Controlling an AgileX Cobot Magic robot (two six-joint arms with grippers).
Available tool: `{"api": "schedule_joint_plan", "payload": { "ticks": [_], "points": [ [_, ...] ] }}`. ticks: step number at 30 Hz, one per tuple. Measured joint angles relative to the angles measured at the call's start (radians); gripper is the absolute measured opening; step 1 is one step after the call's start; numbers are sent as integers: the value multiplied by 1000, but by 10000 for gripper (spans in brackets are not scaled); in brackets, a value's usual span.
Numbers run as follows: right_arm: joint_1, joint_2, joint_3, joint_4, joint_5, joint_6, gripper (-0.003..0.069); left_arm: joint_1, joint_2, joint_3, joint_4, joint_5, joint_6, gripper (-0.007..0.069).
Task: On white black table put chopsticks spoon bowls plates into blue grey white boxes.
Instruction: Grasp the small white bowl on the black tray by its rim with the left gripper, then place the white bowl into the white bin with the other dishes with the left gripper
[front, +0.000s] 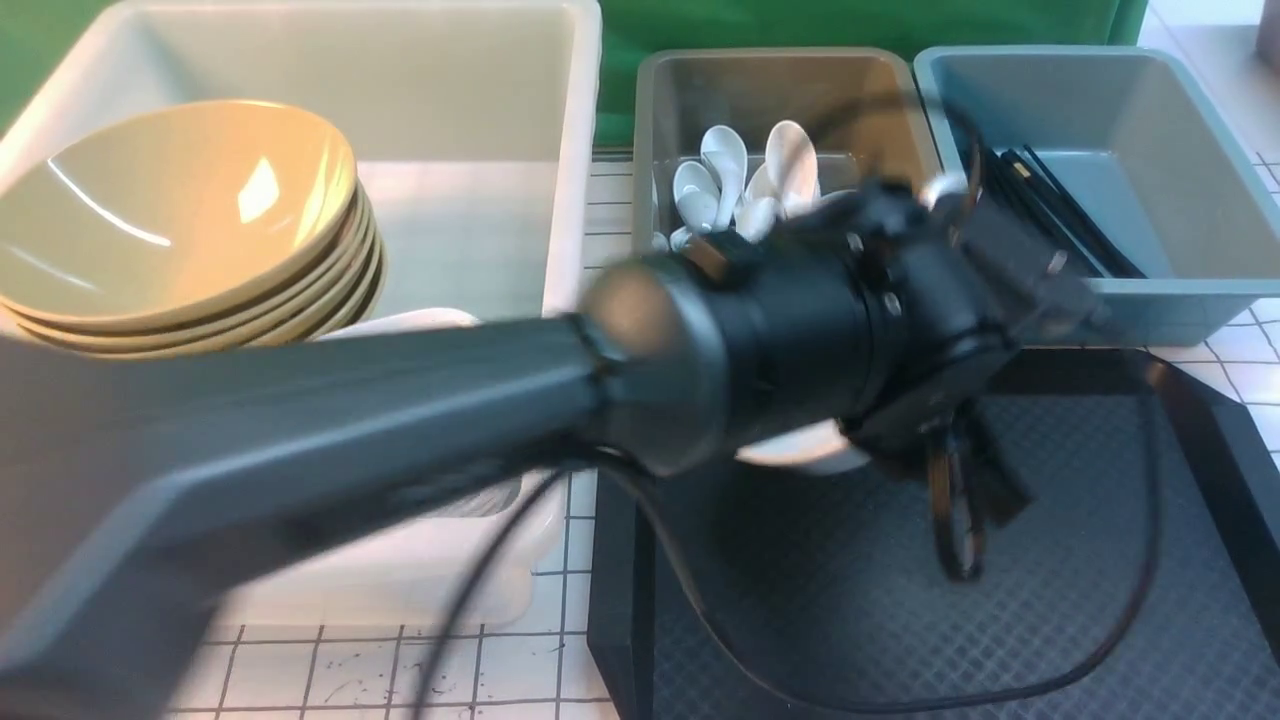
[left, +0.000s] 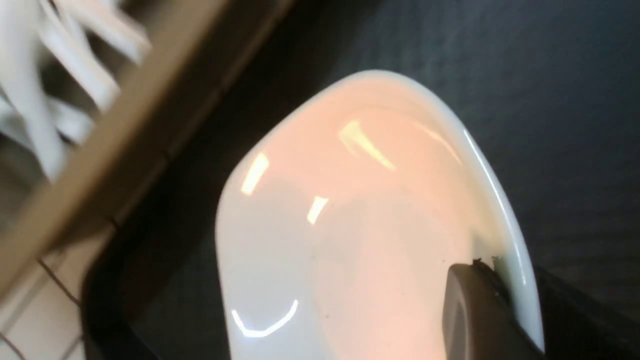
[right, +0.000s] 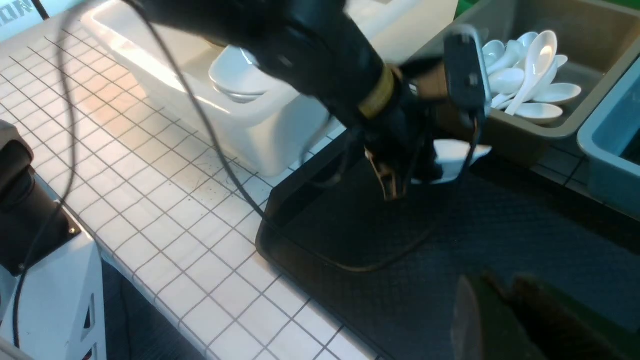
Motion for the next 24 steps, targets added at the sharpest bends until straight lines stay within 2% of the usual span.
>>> {"api": "schedule_joint_plan", "payload": {
  "ticks": [5,13,16,24],
  "points": [
    [0,2,0,0,0,24,78,2,-126,0,4,38,-28,15],
    [0,117,0,0,-4,-23,79,41,-338,6,87,296,-130,15],
    [0,183,0,0,-8,-40,83,87,-402,83,121,370,-155,15],
    [0,213,0,0,-4,-64,87,193,-460,385,199,324,-166,15]
  ]
}}
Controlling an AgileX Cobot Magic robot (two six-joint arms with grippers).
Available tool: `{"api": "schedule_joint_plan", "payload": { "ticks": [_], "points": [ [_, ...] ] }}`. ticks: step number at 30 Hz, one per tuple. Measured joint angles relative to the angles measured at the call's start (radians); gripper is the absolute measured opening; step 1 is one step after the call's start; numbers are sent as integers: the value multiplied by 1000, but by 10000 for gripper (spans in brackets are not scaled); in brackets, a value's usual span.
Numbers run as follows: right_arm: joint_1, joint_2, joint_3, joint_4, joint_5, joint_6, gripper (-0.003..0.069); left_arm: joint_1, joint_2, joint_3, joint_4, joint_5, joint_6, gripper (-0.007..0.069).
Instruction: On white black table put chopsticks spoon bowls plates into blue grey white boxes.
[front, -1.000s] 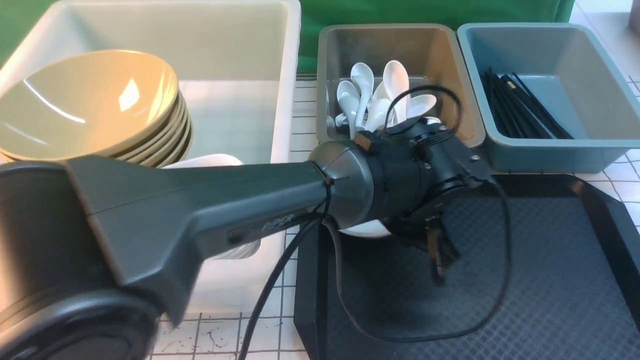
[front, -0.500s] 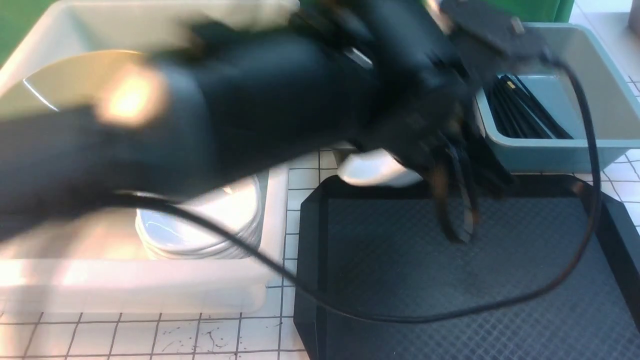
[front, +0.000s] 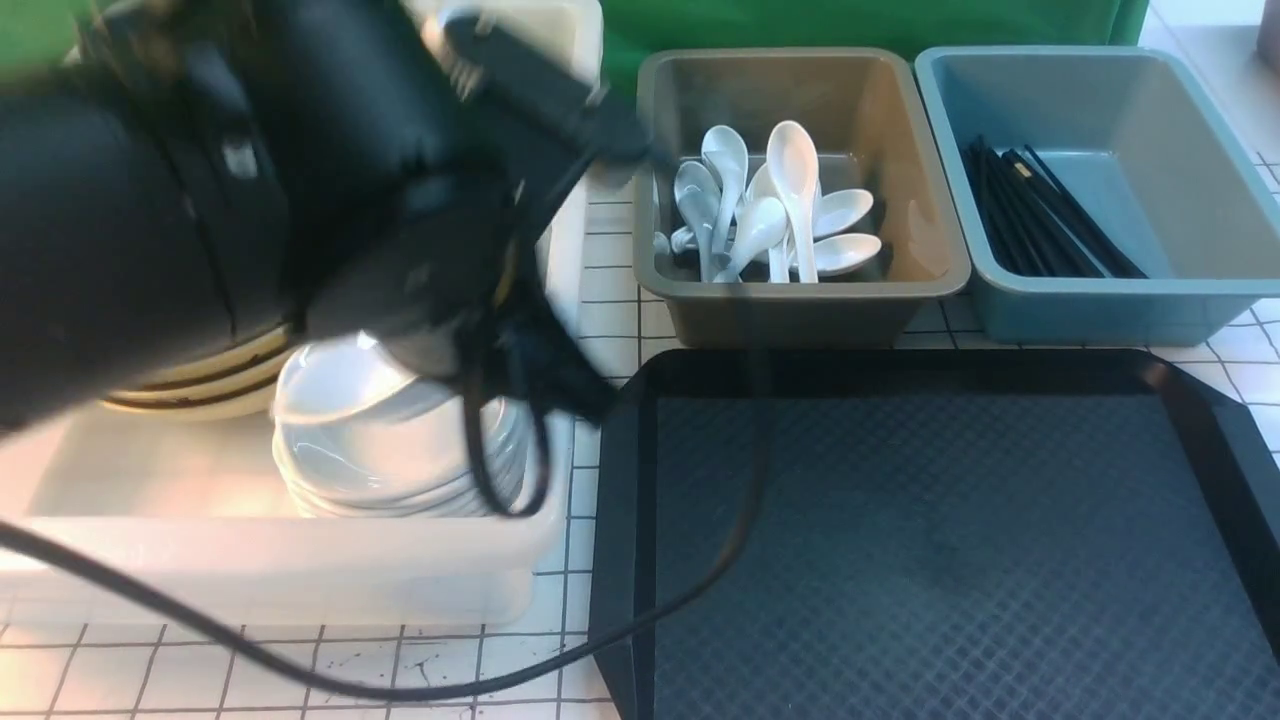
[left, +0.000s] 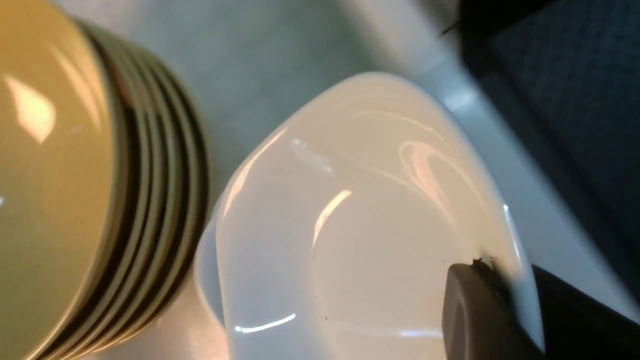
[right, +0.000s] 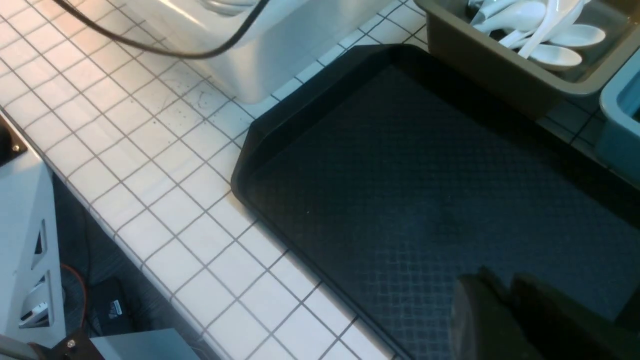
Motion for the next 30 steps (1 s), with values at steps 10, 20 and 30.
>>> {"api": "schedule_joint_plan", "payload": {
  "ticks": [10,20,30],
  "points": [
    [0,1,0,6,0,-12,89,69,0,134,-13,-154,-19,52],
    [0,1,0,23,0,-15,90,66,-35,134,-59,-142,-38,498],
    [0,1,6,23,0,-5,90,-44,-377,147,-136,-139,-273,479]
  ]
}}
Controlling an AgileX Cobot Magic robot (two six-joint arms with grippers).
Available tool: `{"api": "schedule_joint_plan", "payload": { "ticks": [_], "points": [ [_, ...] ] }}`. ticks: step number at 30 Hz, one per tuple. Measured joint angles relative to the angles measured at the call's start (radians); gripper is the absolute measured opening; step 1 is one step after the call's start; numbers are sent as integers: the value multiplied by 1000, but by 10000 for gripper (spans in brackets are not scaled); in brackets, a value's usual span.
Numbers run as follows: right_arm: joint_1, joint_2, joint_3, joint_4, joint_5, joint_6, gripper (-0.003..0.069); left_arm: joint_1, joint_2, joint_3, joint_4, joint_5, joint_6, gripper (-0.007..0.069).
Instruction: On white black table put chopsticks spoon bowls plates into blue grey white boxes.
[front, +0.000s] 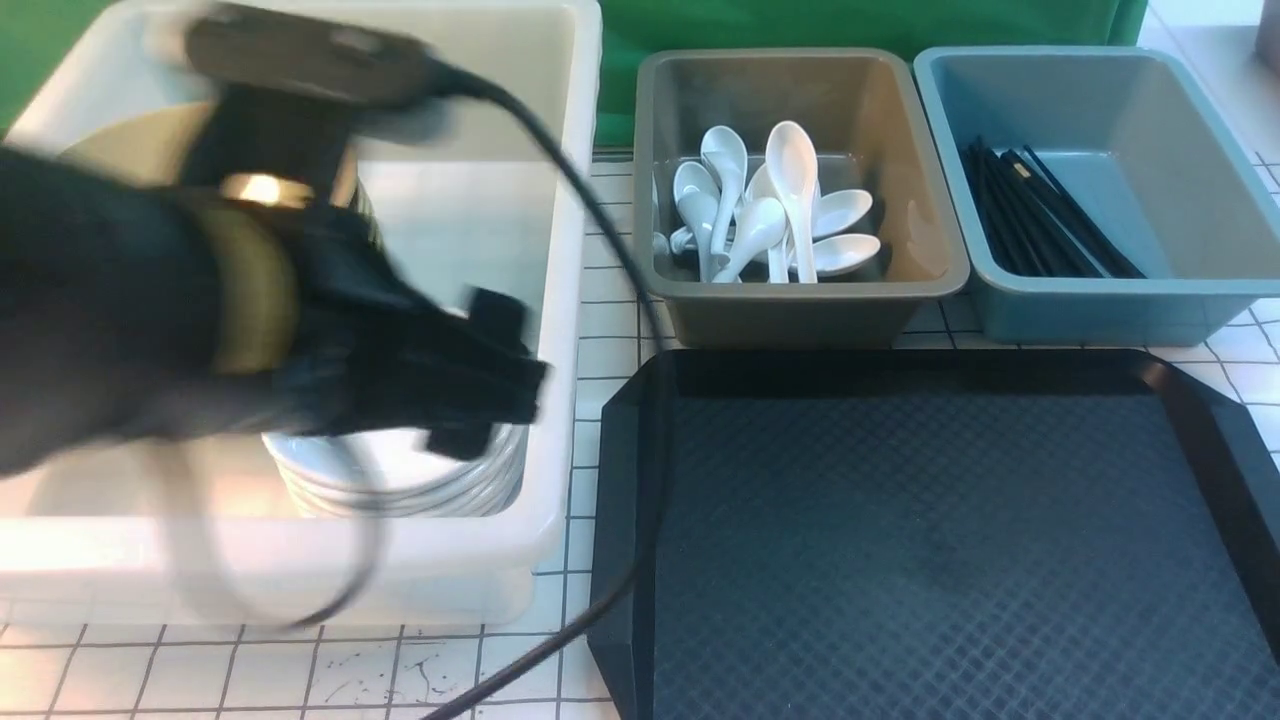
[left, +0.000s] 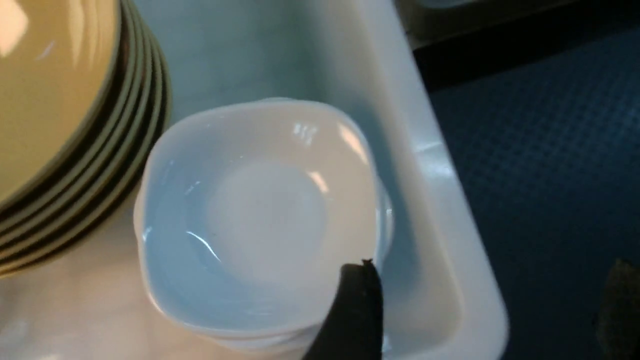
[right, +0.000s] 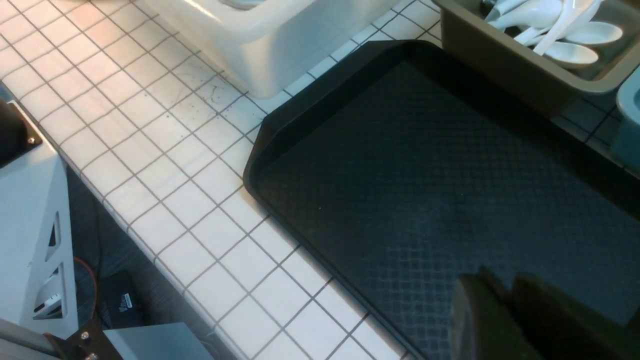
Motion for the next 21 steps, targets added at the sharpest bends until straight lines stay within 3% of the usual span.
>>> {"api": "schedule_joint_plan", "payload": {
  "ticks": [2,4,7,13,21],
  "points": [
    [0,0,24,0,0,20,90,-3,-150,95,-51,-73,-38,281],
    [0,0,53,0,0,36,90,-5,-243,182,-78,-147,-51,139],
    [0,0,118,0,-3,62,90,-5,-437,361,-112,-330,-57,20],
    [0,2,227,2,-111,72,90,-5,-656,650,-117,-651,-94,-1],
    [0,5,270,2,-167,118,33,-5,-676,814,-117,-834,-139,-1]
  ]
}}
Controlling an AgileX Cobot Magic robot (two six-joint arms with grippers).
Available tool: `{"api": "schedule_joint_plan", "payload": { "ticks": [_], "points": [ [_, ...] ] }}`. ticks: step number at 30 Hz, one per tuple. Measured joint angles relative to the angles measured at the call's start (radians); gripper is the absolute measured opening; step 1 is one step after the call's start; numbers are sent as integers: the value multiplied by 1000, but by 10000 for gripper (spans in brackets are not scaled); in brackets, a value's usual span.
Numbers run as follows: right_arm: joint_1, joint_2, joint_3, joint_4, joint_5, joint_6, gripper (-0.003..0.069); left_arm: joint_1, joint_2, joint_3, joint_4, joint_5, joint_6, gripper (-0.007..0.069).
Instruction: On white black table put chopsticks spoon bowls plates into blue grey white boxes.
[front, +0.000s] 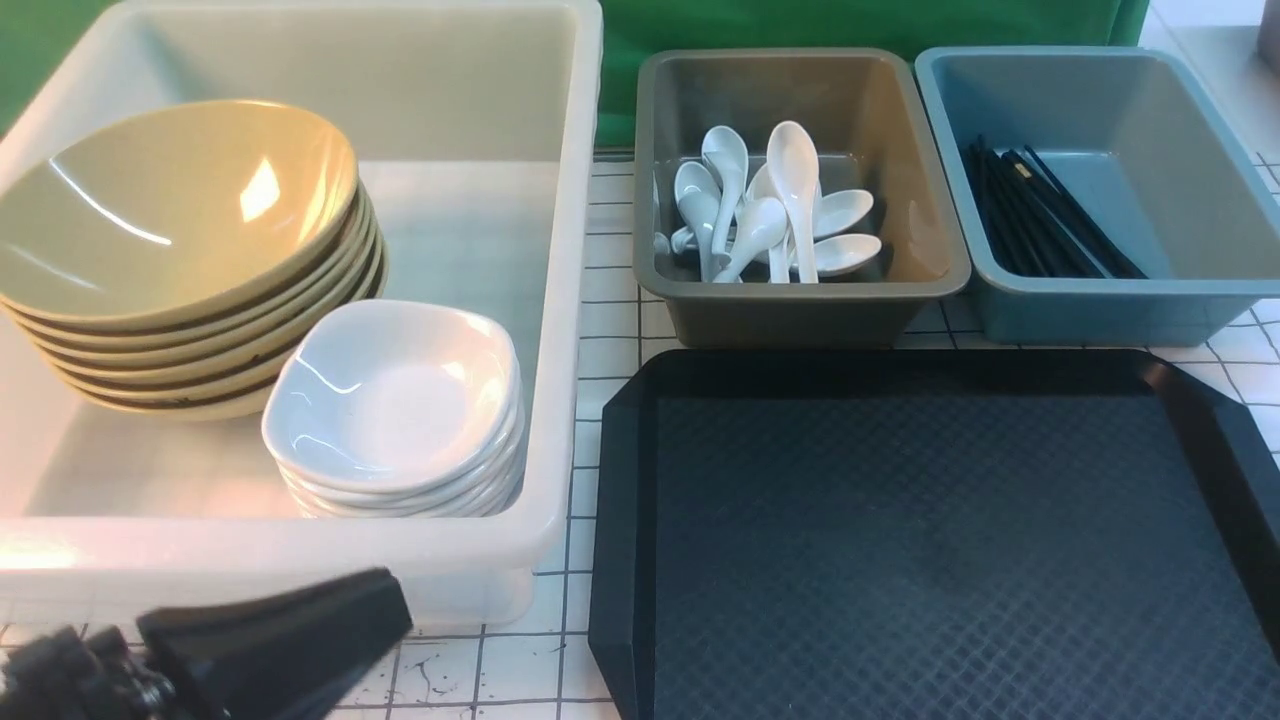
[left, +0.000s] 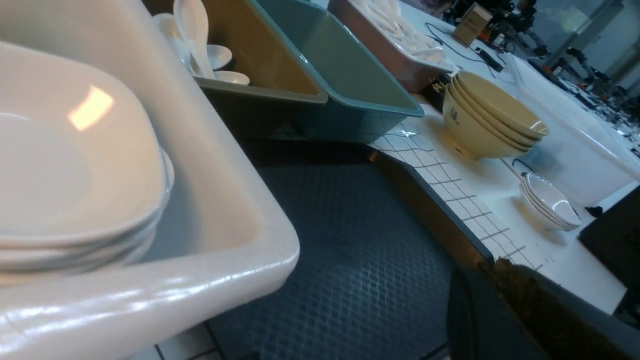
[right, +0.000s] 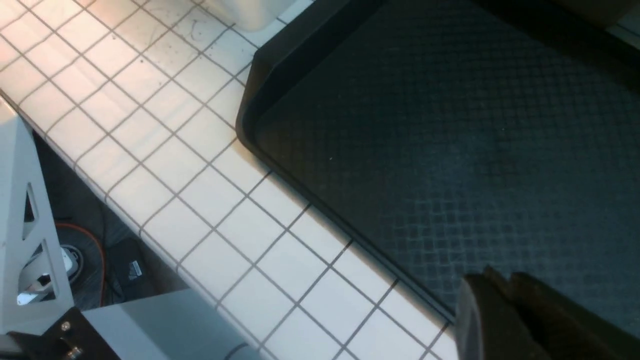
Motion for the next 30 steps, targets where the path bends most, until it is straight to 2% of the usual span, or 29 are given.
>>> {"api": "schedule_joint_plan", "payload": {
  "ticks": [9,19,21,23,26,30],
  "points": [
    [0,0,3,-3,88,2,25,0,-2,108,1,-17,-1,-1],
    [-12,0,3,-30,92,2,27,0,-2,208,1,-18,-2,-1],
    [-102,-15,24,-19,23,-18,27,0,-3,225,1,-18,-2,-1],
    [-239,-47,89,40,-91,-118,27,0,-3,239,1,-20,-2,-1],
    [-509,-145,307,194,-350,-332,27,0,-3,263,1,-20,-2,-1],
    [-734,-304,578,270,-572,-420,27,0,-3,281,1,-16,-2,-1]
  ]
}}
